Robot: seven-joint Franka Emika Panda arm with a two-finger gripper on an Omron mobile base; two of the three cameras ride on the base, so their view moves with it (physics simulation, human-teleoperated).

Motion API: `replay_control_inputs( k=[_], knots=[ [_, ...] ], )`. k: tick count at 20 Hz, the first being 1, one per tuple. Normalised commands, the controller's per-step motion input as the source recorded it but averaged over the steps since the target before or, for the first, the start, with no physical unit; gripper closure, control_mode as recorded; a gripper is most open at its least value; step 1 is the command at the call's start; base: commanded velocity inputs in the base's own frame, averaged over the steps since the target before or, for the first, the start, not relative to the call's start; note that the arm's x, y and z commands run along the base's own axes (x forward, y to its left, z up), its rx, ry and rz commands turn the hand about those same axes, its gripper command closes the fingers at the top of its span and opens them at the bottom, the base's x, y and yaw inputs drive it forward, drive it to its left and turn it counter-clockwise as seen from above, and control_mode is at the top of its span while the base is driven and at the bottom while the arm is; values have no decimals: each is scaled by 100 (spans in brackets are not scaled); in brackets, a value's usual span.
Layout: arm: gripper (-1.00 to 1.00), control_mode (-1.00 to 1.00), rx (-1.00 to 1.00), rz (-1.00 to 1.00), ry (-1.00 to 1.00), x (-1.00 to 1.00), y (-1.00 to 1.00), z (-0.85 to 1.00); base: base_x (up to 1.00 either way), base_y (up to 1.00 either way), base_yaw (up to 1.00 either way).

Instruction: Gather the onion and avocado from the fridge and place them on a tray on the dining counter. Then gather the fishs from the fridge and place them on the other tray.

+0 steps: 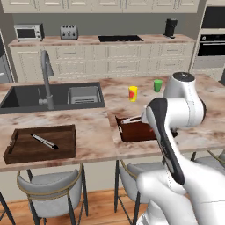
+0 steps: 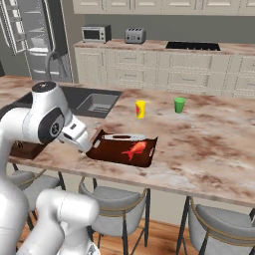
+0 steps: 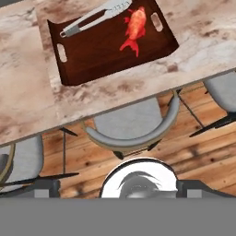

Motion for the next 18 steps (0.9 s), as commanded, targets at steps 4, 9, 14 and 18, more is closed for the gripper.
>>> replay_control_inputs(
  k=[4, 9, 14, 18],
  knots=[
    [-100, -100, 0, 8, 0, -17, 5, 0, 0, 0, 0],
    [-100, 100, 0, 0, 0, -2, 0, 0, -22, 17, 1],
    [-100, 100, 0, 0, 0, 0, 0, 0, -77, 98, 18],
    [-100, 100, 0, 0, 0, 0, 0, 0, -65, 100, 19]
  ],
)
